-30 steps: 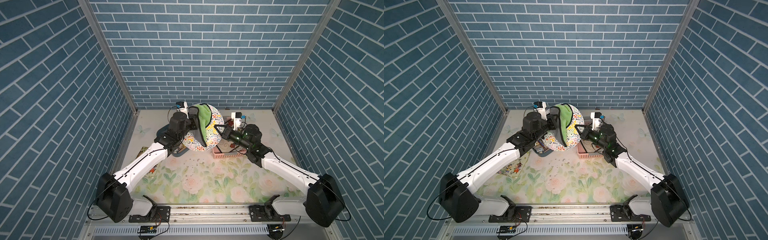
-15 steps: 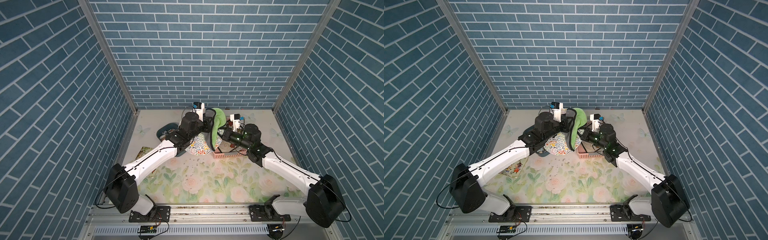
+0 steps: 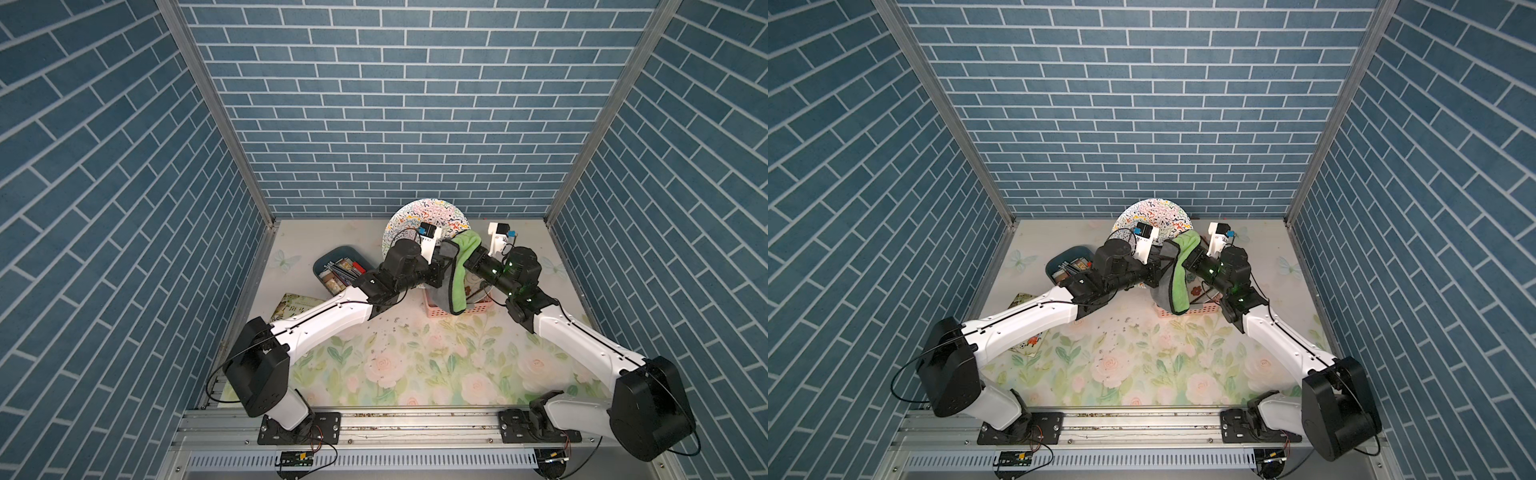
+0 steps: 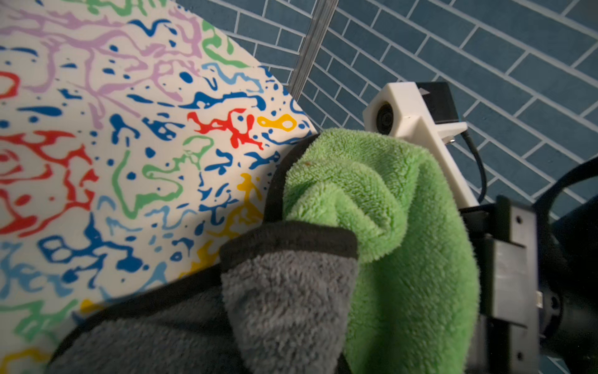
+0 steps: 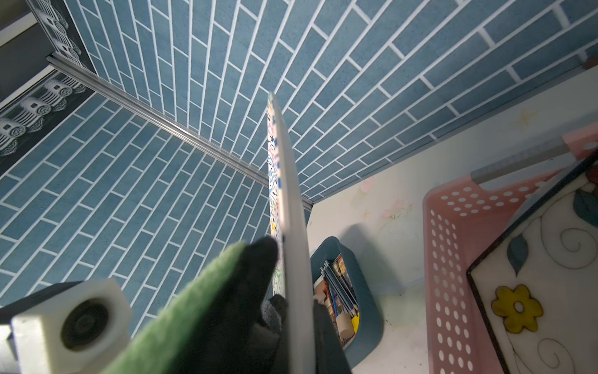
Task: Wipe the wet plate dry
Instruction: Wipe the plate with towel.
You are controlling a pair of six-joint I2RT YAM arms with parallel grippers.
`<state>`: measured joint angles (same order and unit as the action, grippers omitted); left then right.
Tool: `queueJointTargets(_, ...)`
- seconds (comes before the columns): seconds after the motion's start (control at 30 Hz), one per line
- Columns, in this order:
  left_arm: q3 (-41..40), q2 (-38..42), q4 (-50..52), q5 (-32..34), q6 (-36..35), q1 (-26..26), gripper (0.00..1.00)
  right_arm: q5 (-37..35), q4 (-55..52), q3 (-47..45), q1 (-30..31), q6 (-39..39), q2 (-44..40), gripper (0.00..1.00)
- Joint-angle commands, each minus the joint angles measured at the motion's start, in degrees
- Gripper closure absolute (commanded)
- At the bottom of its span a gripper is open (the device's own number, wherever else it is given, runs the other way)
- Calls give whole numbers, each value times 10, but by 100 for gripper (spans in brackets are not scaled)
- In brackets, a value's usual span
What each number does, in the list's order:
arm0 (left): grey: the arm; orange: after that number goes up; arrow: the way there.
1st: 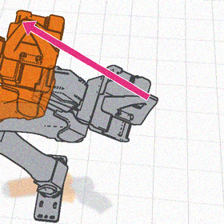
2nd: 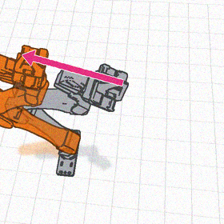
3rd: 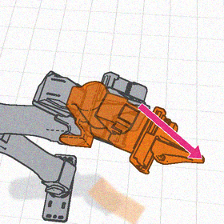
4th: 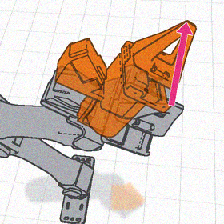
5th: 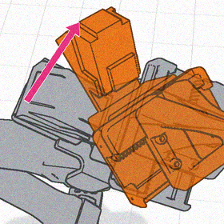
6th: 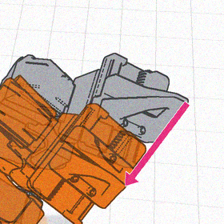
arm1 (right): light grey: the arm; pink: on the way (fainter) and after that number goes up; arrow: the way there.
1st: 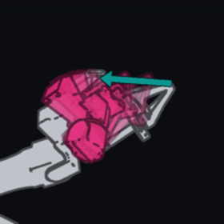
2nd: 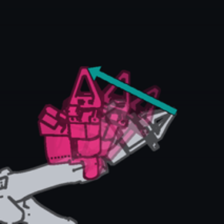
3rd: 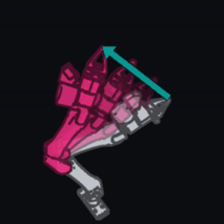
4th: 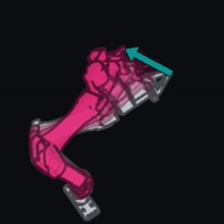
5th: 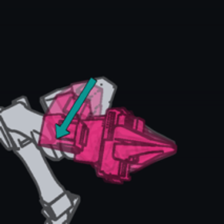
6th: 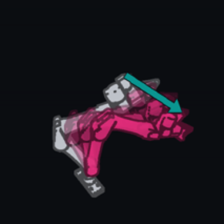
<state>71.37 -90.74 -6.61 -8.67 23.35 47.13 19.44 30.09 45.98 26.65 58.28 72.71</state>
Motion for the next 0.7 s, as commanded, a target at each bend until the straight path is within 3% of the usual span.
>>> queueJointTargets(0.0,-9,-49,170,113,17,-18,100,65,229,51,15,104,-50,100)
queueJointTargets(0.2,-52,-13,190,159,63,-134,100,70,273,13,3,130,-75,100)
queueJointTargets(0.27,-36,-7,181,155,52,-137,100,76,269,18,32,112,-67,100)
queueJointTargets(0.37,-6,-14,145,81,38,-131,100,84,285,23,81,100,-34,100)
queueJointTargets(0.47,9,-8,133,107,42,-136,100,98,312,27,88,104,-27,100)
queueJointTargets(0.57,-2,22,110,132,62,-175,100,83,254,28,75,62,-61,100)
queueJointTargets(0.67,20,34,85,94,53,-195,100,94,133,46,83,-8,-74,100)
